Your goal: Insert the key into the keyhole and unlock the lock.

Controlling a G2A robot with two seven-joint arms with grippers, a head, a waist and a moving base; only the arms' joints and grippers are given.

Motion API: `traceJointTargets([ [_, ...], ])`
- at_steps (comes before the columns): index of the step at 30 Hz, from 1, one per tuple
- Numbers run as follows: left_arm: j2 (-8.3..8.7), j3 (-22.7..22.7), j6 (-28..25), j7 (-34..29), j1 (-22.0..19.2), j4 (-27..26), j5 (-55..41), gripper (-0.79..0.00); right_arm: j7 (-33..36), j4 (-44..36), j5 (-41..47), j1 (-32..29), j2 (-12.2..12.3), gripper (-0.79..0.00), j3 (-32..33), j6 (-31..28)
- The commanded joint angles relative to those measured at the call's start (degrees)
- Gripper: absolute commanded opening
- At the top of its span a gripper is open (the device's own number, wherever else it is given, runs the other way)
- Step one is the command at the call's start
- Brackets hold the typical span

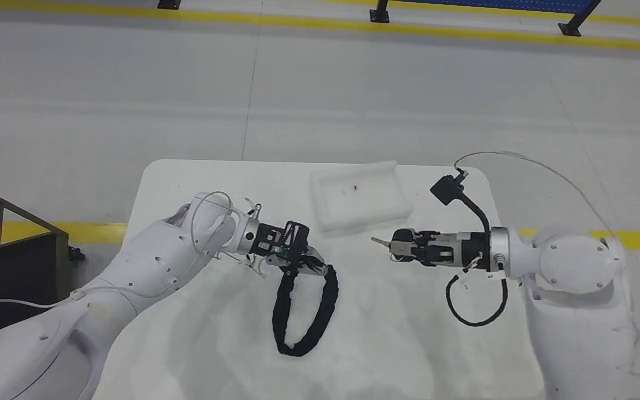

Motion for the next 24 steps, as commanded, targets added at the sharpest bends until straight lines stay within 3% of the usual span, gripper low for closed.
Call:
traceJointTargets([
  [1,0.74,0.0,-0.6,-0.6,-0.71,-1.72,-1.38,-0.785,0.15,-0.81,-0.21,-0.82,0.21,-0.785,-1.01,0.99],
  [10,2.48,0.0,-2.79,-2.79,-1.25,-6.37,-6.39,-0.785,0.33,-8.18,-2.92,-5.81,1.34,-0.785,-2.19,4.53],
  [18,2.81,0.0,-2.41,-2.41,-2.12,-12.18,-9.0,-0.785,1.48,-15.26,-3.89,-9.34,2.37,-0.785,1.19,7.47],
  [24,2.6,-0.73,-0.04,-0.04,-2.55,-12.26,-10.85,-0.785,1.48,-15.26,-3.89,-9.34,2.37,-0.785,1.19,7.47],
])
